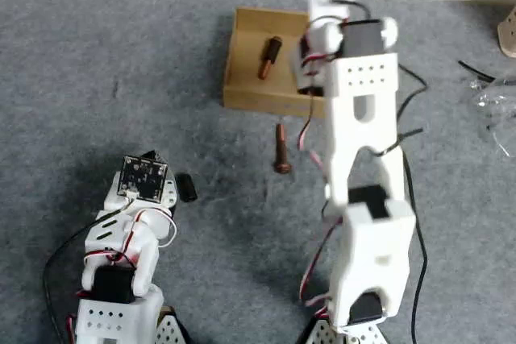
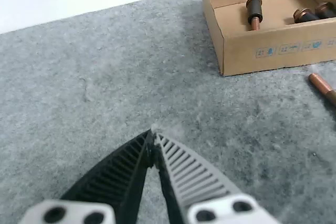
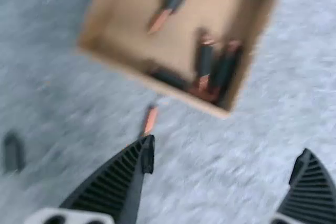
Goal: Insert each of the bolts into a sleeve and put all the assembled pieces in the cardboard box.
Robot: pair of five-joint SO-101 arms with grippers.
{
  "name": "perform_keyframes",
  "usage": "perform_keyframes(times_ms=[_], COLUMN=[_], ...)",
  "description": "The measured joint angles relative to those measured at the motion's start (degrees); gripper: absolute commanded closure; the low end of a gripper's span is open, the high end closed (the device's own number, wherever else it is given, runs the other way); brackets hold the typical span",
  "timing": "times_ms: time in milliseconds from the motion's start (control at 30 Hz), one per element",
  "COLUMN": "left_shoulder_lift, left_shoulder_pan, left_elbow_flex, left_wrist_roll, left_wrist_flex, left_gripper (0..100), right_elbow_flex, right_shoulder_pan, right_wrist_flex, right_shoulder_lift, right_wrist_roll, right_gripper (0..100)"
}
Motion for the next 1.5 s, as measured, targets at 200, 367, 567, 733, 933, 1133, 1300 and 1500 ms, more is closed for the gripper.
perform_keyframes(times_ms=[200,367,567,733,933,1133,1300,1500], left_shoulder_lift=[0.0,0.0,0.0,0.0,0.0,0.0,0.0,0.0], left_shoulder_pan=[-0.79,-4.66,-11.6,-18.37,-23.03,-23.56,-23.56,-23.56], left_elbow_flex=[0.0,0.0,0.0,-0.26,-1.32,-1.32,-1.32,-1.32], left_wrist_roll=[-0.09,0.35,4.22,5.36,8.35,8.35,8.79,8.79], left_wrist_flex=[0.0,-0.18,-0.18,1.41,4.84,4.22,3.6,2.37], left_gripper=[99,99,99,99,99,99,99,99], right_elbow_flex=[20.84,34.81,51.87,59.25,60.57,58.81,51.34,39.91], right_shoulder_pan=[-10.37,-17.14,-23.47,-27.87,-34.99,-37.71,-39.12,-39.38], right_wrist_flex=[-0.09,-5.54,-15.91,-23.65,-29.71,-31.74,-33.05,-33.05], right_shoulder_lift=[-16.53,-25.93,-27.08,-27.08,-27.08,-20.4,-9.49,3.08], right_wrist_roll=[-0.97,1.05,2.2,2.2,-3.43,-11.6,-17.41,-18.9], right_gripper=[63.8,63.8,63.8,63.8,63.8,63.8,63.8,63.8])
